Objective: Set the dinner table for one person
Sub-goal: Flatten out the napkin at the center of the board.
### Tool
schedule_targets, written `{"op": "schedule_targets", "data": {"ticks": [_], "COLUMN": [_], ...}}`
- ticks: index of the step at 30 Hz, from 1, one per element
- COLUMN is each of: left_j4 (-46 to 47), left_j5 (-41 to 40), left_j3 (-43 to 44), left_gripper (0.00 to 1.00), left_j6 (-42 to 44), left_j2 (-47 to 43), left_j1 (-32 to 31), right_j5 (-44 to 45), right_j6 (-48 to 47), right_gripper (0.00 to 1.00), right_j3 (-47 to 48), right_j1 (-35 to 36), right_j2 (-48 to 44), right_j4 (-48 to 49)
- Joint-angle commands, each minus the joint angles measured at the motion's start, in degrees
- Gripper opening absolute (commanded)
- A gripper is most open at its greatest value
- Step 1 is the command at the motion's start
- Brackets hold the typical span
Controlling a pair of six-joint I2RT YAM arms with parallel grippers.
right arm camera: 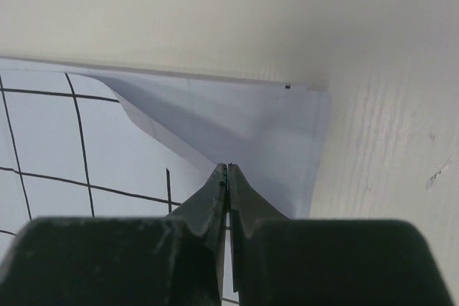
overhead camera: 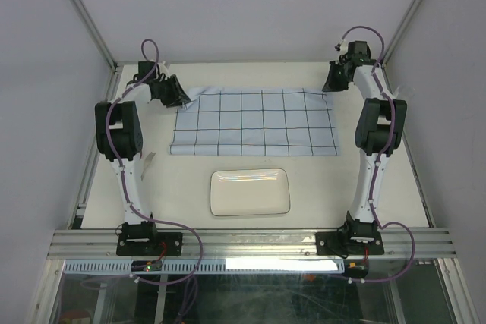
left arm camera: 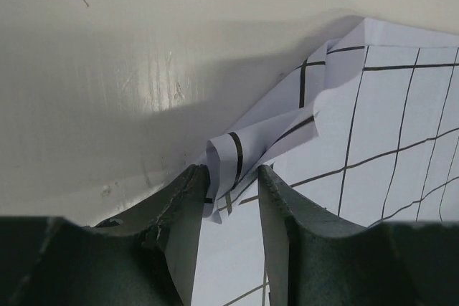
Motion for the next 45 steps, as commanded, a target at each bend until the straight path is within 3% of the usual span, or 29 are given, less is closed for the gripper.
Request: {"op": "schedule_targets", "data": {"ticks": [1, 12, 22, 38, 45], "left_j4": [0.6, 0.6, 0.3, -15.4, -15.2], "left_j5": [1.6, 1.6, 2.1, -0.1, -0.6], "left_j3": [-1.7, -0.7, -4.6, -11.6, -12.8], "left_gripper": [0.37, 0.36, 0.35, 0.32, 0.32], "left_j6": [-0.2, 0.4, 1.0, 4.1, 3.5], "left_j2": [-5.8, -4.7, -8.9, -24.8, -23.1], "left_j1": [-0.8, -0.9, -0.8, -0.8, -1.0], "right_j5": [-1.1, 0.7, 1.9, 1.2, 3.4], "right_j6": [-0.9, -1.6, -1.6, -3.8, -3.7], "right_gripper": [0.03, 0.02, 0.01, 0.0, 0.0], "right_j3": [-1.3, -1.9, -2.7, -7.3, -10.3], "right_j1": [0.1, 0.0, 0.0, 0.1, 0.1], "right_j2": [-5.7, -5.3, -7.5, -18.5, -16.7], "right_j4": [-1.0, -2.6, -4.5, -14.6, -15.1]}}
